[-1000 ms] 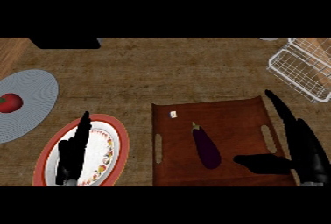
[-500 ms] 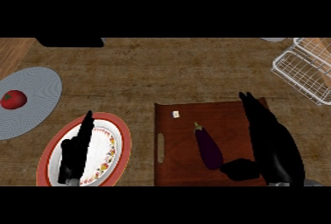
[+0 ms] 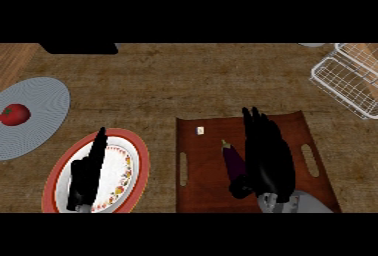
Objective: Pick the eggplant from the tray and place it in the tiered basket
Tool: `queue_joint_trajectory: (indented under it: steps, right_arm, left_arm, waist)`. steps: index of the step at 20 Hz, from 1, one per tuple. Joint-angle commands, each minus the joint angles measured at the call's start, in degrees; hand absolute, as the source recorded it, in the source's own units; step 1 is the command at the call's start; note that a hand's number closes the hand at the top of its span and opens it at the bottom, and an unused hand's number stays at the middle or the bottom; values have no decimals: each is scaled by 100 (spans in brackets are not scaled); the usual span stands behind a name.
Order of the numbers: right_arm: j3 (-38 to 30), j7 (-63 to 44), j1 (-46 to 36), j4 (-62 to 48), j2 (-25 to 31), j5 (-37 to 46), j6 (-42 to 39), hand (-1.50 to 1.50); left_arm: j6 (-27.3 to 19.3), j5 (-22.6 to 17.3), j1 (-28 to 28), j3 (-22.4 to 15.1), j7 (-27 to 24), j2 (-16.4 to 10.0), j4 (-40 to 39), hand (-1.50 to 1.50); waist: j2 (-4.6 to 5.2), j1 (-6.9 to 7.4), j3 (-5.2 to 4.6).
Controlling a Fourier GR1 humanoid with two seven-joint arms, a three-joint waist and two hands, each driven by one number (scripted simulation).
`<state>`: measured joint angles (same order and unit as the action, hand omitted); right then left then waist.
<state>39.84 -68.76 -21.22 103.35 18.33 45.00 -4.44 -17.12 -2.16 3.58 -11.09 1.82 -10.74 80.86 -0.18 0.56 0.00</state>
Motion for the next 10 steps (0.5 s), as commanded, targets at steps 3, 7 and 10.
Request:
queue_joint_trajectory:
  steps: [3,7,10]
  right_arm:
    - [57,-1156,-41,-761,-537,133,-925,-150]
    - [-248,-1174,-166,-982,-897,169,-1087,-150]
    - [-354,-1068,-262,-1332,-1339,350,-990,-150]
  left_arm:
    - [52,-59,-17,75,-2,35,-165,0]
    - [37,17,85,50,46,-11,-43,0]
    - [235,-80,369,103,-364,-52,-98,0]
  waist:
    - [20,-42,-13]
    - [12,-32,-6]
    - [17,11,-8]
